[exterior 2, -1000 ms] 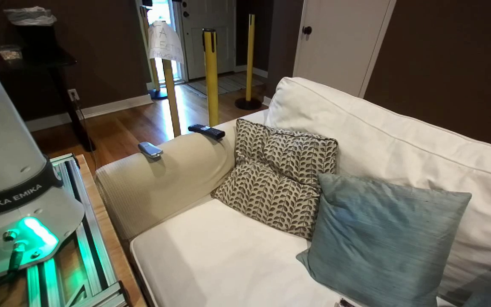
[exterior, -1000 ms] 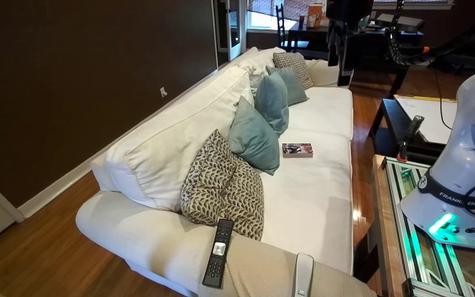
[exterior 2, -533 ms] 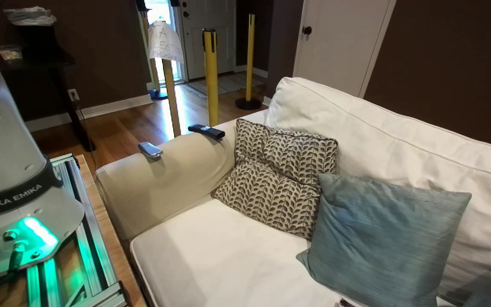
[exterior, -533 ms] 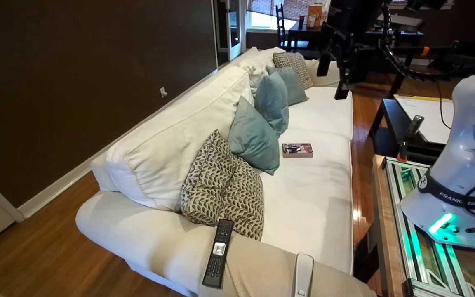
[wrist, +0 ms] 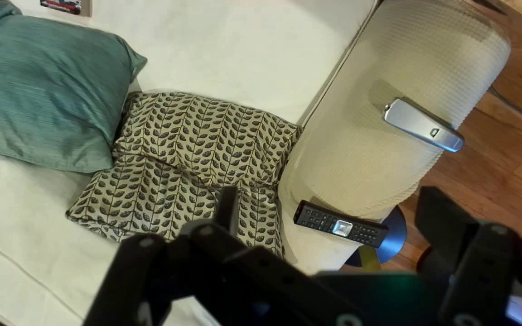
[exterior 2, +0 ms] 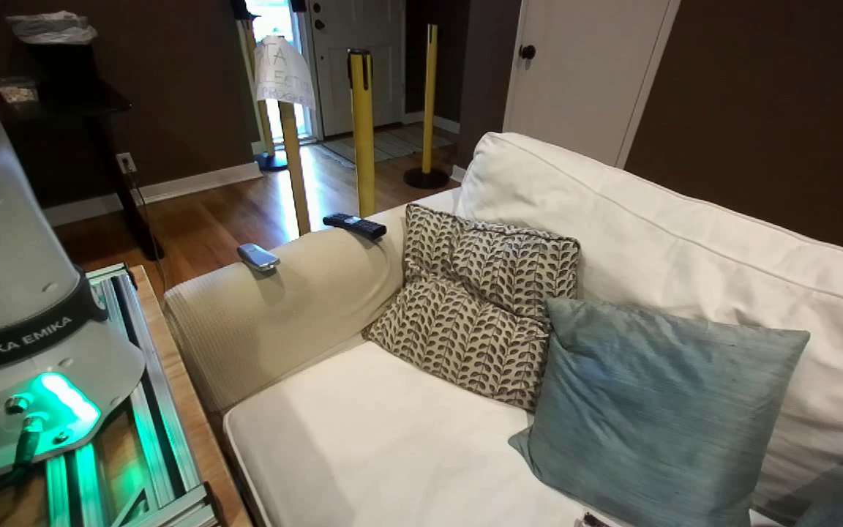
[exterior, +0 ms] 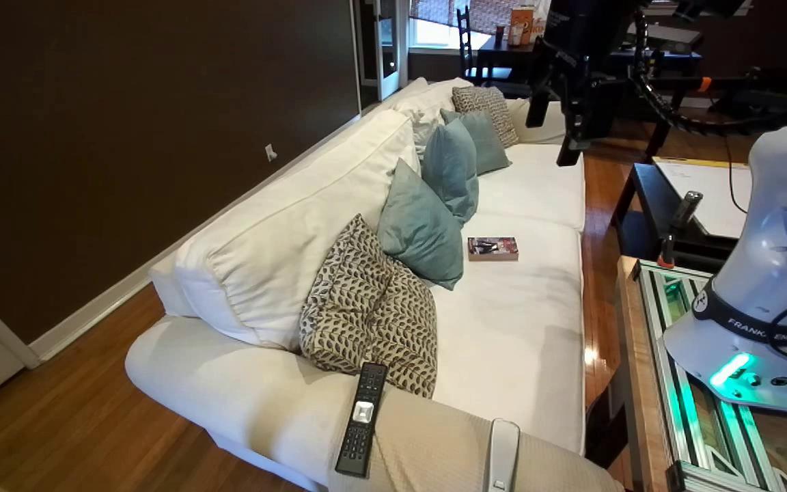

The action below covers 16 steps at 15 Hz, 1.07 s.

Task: Flip the grey remote over

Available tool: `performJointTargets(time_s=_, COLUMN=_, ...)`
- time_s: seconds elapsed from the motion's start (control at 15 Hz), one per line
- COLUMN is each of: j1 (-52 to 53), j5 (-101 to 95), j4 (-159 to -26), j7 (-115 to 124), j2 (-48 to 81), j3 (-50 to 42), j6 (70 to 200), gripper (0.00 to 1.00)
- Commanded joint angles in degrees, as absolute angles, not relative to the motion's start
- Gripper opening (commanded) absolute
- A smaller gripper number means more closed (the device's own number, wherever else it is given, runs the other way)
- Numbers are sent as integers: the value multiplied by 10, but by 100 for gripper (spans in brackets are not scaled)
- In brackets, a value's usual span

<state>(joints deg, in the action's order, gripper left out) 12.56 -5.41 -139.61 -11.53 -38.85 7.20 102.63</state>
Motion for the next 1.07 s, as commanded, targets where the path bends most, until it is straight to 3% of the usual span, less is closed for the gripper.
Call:
performJointTargets(time_s=0.0, j1=137, j5=-58, j4=-1402, j7=-130, j2=-384, j3=77, j6=1038, gripper=100)
performJointTargets(time_s=1.0, j1=260, j5=-80, j4=-1535, j7=-260, j2=-389, j3=121, j6=1251, gripper=100)
